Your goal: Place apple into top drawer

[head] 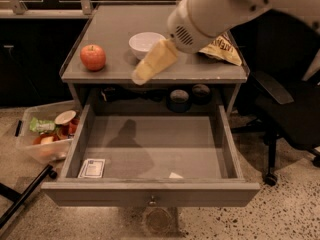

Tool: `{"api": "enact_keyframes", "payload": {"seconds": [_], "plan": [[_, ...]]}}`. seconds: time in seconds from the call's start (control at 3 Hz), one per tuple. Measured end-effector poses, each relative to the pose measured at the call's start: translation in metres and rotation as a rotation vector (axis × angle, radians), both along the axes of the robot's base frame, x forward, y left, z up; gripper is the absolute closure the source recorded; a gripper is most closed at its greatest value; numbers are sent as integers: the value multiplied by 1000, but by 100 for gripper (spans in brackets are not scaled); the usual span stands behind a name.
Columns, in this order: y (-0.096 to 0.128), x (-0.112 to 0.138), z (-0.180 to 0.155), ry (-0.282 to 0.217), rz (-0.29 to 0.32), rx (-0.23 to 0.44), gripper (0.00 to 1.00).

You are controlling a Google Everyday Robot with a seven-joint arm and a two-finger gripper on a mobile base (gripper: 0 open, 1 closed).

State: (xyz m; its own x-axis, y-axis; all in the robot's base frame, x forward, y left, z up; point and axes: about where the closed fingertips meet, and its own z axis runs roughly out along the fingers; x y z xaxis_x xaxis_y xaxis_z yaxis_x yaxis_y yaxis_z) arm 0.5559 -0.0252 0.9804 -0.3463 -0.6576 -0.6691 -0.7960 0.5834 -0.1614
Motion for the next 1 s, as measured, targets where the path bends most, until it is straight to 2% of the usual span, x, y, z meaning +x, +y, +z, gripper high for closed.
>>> {"api": "enact_keyframes", "payload": {"seconds": [0.33,0.67,1.0], "plan": [[75,1,-14,-25,32,104,0],[83,11,1,-86,18,151,0],[83,11,1,-86,18,151,0]]}}
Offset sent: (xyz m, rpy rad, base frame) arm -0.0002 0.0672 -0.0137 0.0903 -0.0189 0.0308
